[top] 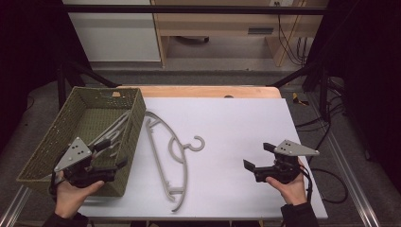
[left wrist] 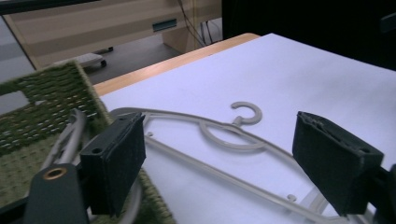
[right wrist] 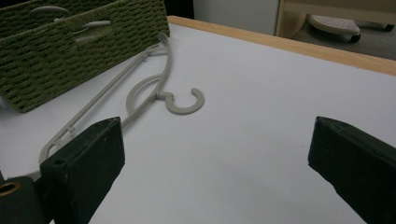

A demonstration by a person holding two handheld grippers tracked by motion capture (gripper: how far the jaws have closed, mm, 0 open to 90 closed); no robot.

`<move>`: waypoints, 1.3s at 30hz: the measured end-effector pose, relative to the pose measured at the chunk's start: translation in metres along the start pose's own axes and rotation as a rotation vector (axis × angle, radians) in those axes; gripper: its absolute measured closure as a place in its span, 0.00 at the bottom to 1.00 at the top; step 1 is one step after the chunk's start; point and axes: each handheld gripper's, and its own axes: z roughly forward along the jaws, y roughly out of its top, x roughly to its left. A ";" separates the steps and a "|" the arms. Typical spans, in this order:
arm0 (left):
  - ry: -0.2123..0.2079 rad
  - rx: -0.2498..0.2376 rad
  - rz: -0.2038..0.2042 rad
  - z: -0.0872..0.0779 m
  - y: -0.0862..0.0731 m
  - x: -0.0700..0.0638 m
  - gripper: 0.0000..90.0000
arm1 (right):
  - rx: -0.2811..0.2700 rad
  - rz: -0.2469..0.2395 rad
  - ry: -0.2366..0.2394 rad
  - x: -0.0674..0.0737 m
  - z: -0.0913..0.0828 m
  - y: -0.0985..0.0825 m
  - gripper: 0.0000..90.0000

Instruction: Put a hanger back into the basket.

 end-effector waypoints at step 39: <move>-0.015 0.014 -0.017 0.004 -0.016 0.011 0.11 | 0.162 -0.033 0.078 0.079 0.107 0.011 0.09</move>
